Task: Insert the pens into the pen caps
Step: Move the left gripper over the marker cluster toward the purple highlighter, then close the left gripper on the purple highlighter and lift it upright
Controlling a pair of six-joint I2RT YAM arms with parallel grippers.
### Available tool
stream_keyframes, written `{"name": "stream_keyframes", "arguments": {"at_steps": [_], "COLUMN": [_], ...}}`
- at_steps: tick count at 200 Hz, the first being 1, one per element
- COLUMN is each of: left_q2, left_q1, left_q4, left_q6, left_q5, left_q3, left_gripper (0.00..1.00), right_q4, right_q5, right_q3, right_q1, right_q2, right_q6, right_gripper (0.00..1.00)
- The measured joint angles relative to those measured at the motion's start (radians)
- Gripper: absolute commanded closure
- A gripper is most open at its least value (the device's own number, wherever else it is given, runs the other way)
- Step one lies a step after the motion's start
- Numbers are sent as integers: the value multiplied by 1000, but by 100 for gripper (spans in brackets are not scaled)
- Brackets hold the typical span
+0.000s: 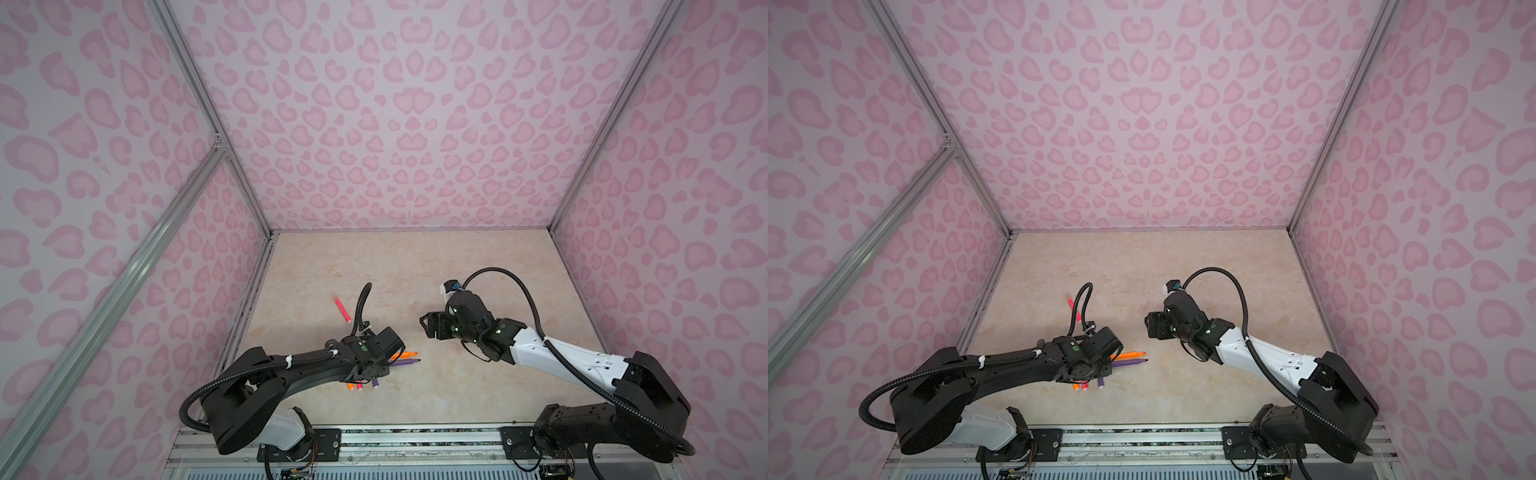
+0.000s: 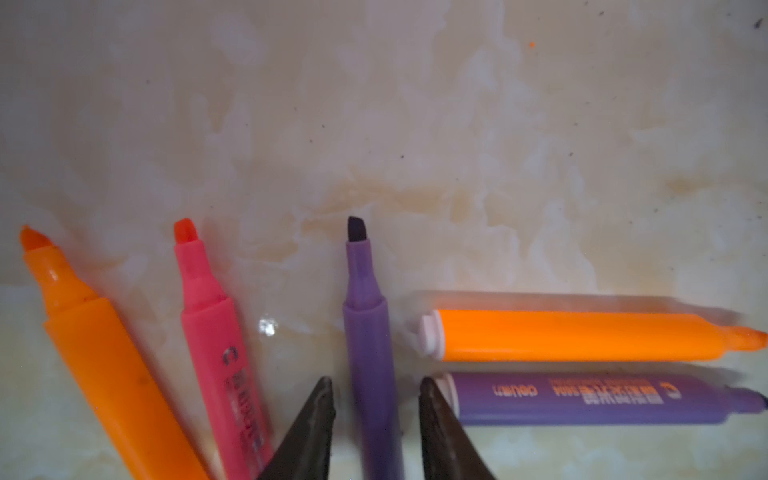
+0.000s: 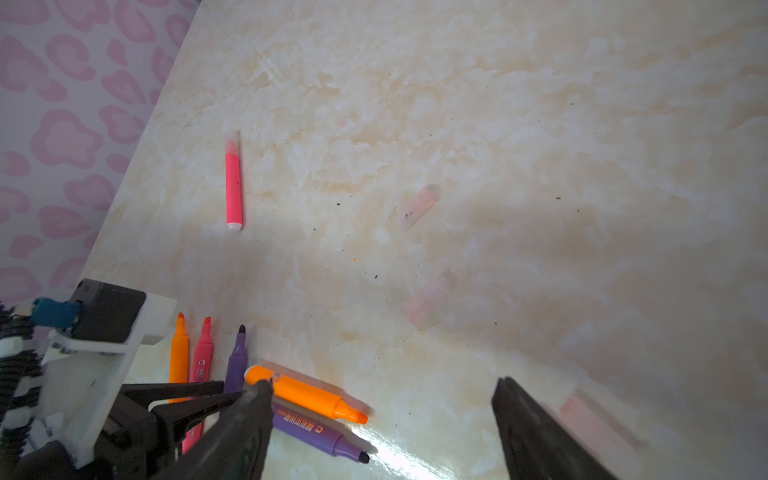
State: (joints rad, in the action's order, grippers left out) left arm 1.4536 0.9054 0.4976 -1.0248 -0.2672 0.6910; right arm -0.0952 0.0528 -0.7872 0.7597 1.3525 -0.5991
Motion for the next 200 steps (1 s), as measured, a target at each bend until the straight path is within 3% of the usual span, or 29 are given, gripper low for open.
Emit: {"name": "stream_keyframes", "arguments": {"at_steps": [22, 200], "left_q2": [29, 47], "left_q1": [0, 1], "left_q4": [-2, 2], "left_q6": [1, 10], "left_q5": [-22, -55], "left_q3": [17, 31], "left_gripper": [69, 90], "right_q4": [0, -2], "right_q5": [0, -27], "right_q3": [0, 0], "right_q1": [2, 3], "right_q2": [0, -7], "right_q6": [0, 1], "right_gripper": [17, 17]}}
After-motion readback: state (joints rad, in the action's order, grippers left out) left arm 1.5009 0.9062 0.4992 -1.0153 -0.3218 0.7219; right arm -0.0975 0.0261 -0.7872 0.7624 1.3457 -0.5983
